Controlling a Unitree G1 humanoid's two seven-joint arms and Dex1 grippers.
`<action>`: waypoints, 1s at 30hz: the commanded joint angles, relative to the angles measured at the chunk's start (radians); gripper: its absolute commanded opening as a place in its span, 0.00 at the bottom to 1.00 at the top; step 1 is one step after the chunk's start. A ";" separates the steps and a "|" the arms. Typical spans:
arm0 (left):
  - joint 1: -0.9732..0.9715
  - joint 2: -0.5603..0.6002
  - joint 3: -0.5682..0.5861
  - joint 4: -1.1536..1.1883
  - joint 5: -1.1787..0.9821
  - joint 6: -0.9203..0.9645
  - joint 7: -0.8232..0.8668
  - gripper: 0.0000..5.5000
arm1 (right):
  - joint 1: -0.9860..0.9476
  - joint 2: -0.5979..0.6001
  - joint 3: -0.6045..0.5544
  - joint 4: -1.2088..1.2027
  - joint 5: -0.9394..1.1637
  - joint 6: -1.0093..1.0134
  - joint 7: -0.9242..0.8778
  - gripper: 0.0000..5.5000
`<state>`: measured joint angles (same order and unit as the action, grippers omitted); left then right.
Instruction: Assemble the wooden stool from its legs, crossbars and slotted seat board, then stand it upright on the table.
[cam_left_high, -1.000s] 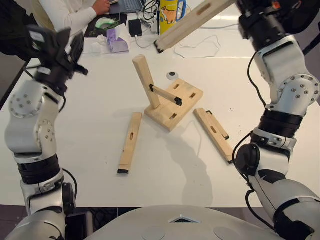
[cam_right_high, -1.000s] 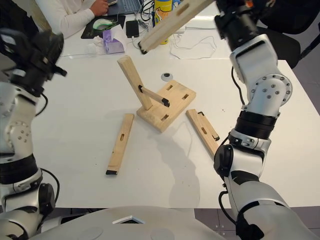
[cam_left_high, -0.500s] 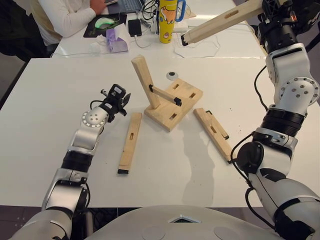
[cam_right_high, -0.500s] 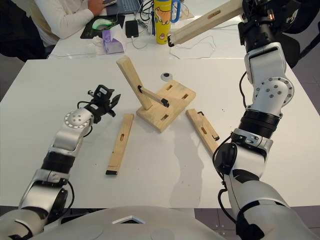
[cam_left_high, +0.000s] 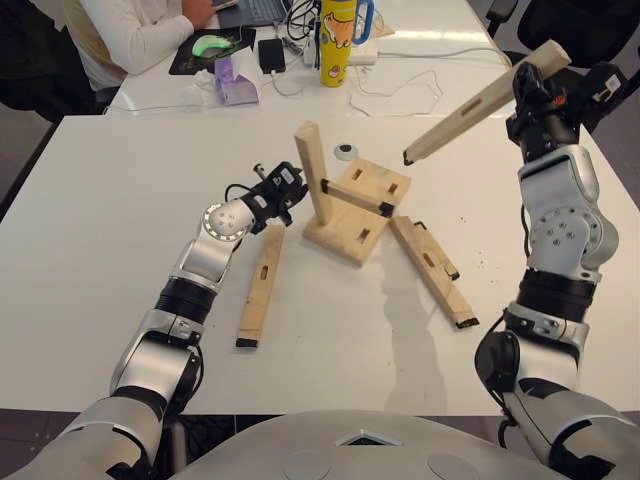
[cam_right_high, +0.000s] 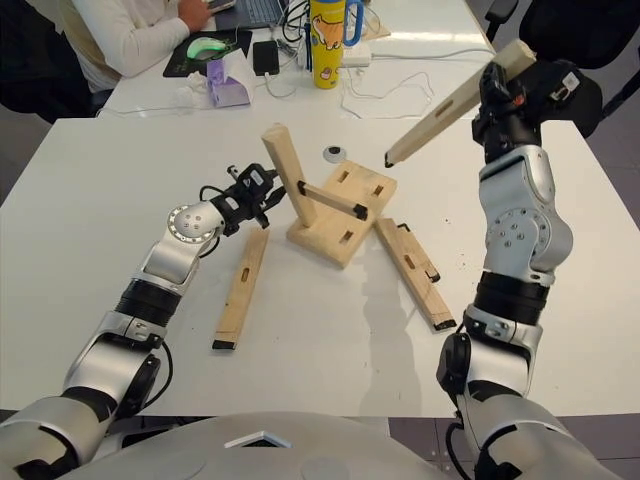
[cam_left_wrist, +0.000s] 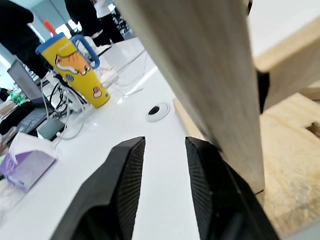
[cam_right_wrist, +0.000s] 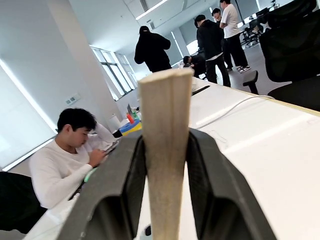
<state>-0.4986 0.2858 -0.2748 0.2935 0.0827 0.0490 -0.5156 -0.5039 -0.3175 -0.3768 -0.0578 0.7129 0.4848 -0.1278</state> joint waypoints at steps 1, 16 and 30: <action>0.070 -0.005 -0.013 -0.252 -0.052 0.088 -0.061 0.27 | 0.076 -0.021 -0.004 -0.082 -0.020 0.071 -0.012 0.19; 0.139 -0.027 0.006 -0.493 -0.110 0.271 -0.023 0.27 | 0.170 -0.016 -0.127 -0.225 0.102 0.294 -0.022 0.19; 0.191 -0.001 0.130 -0.568 -0.147 0.324 0.035 0.27 | 0.352 0.101 -0.136 -0.455 0.276 0.348 -0.158 0.19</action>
<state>-0.3186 0.2770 -0.1632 -0.2620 -0.0592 0.3619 -0.4894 -0.1644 -0.2145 -0.5207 -0.4882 0.9801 0.8350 -0.2749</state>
